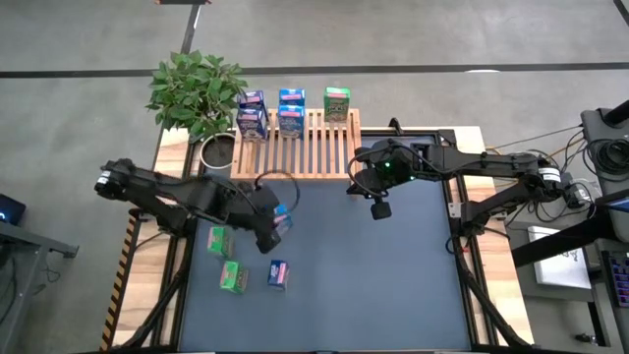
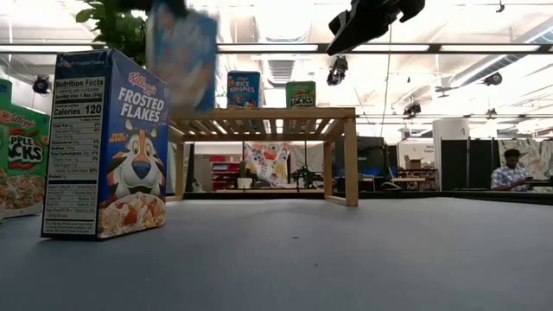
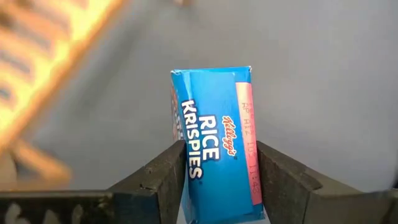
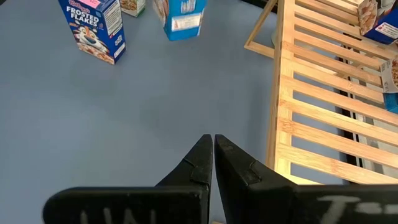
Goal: Stack cereal on shelf
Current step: Put the light blue cereal box on the shelf aligned with the light blue cereal boxes
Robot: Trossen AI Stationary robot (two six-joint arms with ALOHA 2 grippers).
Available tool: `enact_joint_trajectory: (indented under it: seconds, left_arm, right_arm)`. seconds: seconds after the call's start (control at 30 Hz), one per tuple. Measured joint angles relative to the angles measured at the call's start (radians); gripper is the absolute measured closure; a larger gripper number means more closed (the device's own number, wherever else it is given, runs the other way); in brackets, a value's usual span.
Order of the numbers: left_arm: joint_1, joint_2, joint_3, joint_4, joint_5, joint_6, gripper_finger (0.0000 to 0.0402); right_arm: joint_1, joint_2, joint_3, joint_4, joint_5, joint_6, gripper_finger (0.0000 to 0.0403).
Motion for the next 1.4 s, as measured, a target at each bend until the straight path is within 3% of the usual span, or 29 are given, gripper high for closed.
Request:
enact_joint_trajectory:
  seconds: [0.27,0.43,0.67,1.0,1.4]
  left_arm:
    - [0.136,0.000,0.238,-0.010,0.006,0.479,0.0240]
    - [0.278,-0.001,0.299,-0.012,0.096,0.728,0.0240]
    - [0.501,0.001,0.295,-0.011,0.284,0.967,0.0240]
    - [0.676,0.022,0.289,0.085,0.384,1.114,0.0240]
    - [0.694,0.160,0.288,0.102,0.424,1.149,0.0240]
  right_arm:
    - [0.000,0.000,0.000,0.000,0.000,0.022,0.0394]
    - [0.000,0.000,0.000,0.000,0.000,0.031,0.0394]
    - [0.000,0.000,0.000,0.000,0.000,0.033,0.0394]
    - [0.000,0.000,0.000,0.002,0.000,0.034,0.0394]
    - [0.000,0.000,0.000,0.005,0.000,0.032,0.0394]
